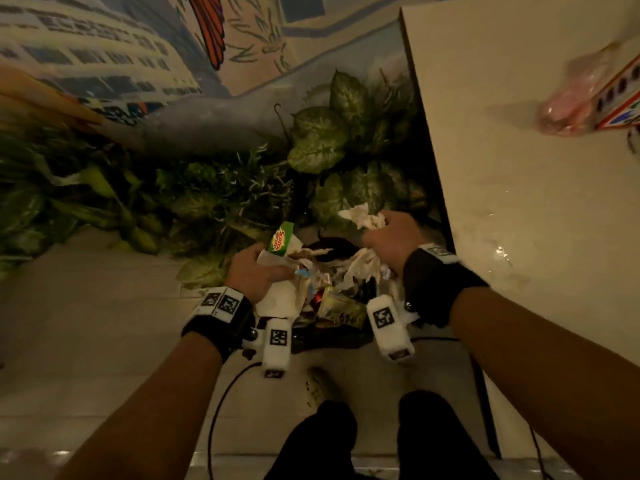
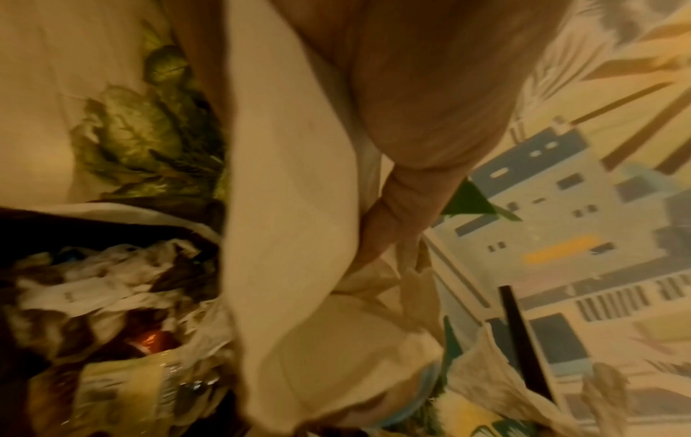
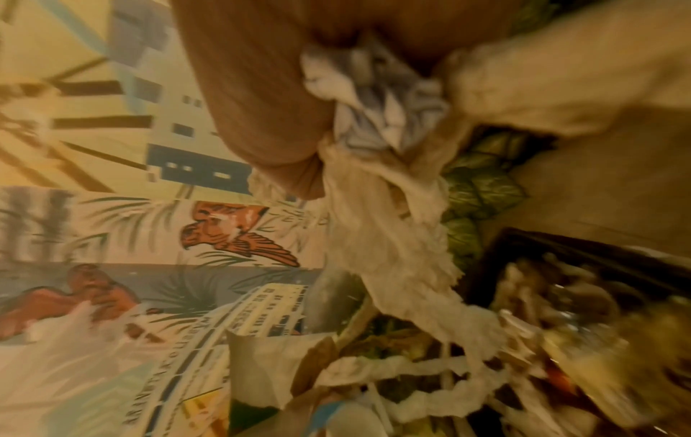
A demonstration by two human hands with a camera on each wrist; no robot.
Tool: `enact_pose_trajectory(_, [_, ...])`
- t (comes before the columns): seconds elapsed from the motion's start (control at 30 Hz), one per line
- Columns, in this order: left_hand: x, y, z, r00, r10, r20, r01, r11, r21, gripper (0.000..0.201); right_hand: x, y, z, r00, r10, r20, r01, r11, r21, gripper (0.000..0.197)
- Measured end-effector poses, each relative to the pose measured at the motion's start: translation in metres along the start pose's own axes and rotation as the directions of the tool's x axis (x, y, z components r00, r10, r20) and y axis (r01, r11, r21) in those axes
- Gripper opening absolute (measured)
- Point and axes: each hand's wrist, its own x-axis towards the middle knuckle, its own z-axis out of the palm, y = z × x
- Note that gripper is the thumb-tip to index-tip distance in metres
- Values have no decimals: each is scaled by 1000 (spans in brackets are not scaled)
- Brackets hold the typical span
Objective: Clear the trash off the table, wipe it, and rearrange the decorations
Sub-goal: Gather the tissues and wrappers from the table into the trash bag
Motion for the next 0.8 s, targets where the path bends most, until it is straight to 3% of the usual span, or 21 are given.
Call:
enact_pose_trajectory(0.23, [60, -65, 31, 980, -198, -15, 198, 980, 28, 32, 45, 56, 65, 981, 192, -39, -194, 980, -39, 10])
enact_pose_trajectory(0.37, [91, -98, 55, 958, -285, 15, 282, 955, 95, 55, 72, 79, 94, 980, 199, -27, -201, 972, -122, 12])
enact_pose_trajectory(0.53, [130, -144, 82, 933, -359, 1, 353, 919, 175, 59, 107, 106, 130, 977, 206, 53, -186, 949, -255, 12])
enact_pose_trajectory(0.63, [151, -163, 99, 927, -375, 28, 361, 907, 216, 53, 129, 125, 151, 970, 228, 84, -187, 922, -340, 25])
enact_pose_trajectory(0.8, [185, -184, 118, 913, -407, 28, 381, 876, 295, 60, 155, 147, 168, 958, 255, 129, -172, 874, -454, 51])
